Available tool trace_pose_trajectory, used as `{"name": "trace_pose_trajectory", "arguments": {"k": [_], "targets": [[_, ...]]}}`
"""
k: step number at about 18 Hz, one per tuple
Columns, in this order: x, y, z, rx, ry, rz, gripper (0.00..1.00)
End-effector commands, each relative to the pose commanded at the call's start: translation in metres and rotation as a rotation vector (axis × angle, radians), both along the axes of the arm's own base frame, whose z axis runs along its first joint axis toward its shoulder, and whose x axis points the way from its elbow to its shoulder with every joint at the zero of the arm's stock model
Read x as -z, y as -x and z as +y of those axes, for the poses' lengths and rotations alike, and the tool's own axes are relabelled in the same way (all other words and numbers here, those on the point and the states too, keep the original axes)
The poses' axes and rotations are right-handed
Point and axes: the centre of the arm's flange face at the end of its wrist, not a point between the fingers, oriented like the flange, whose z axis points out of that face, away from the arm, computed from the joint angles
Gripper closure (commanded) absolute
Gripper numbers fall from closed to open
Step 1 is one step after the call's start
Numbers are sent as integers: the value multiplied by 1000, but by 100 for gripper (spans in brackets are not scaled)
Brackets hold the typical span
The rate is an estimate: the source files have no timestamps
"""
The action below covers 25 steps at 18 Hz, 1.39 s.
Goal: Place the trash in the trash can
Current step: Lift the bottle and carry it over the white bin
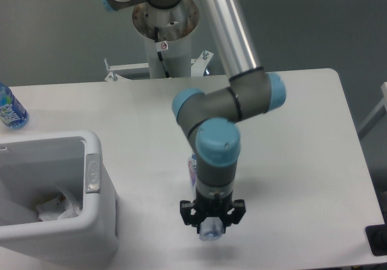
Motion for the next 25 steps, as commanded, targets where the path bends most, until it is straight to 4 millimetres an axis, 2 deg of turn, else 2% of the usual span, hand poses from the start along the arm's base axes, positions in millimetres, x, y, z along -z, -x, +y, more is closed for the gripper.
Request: {"name": "trace_pose_trajectory", "arguments": {"k": [2,6,9,14,17,25], "targets": [[-39,14,0,-47,-102,-21,39],[-100,20,2,-141,-223,5,39],[-141,13,-2,-166,-310,44,39],[-187,-14,-12,-140,-364,81,39],[-204,-49,0,-94,-385,86,39],[-207,-132,43,-32,-403,13,39]]}}
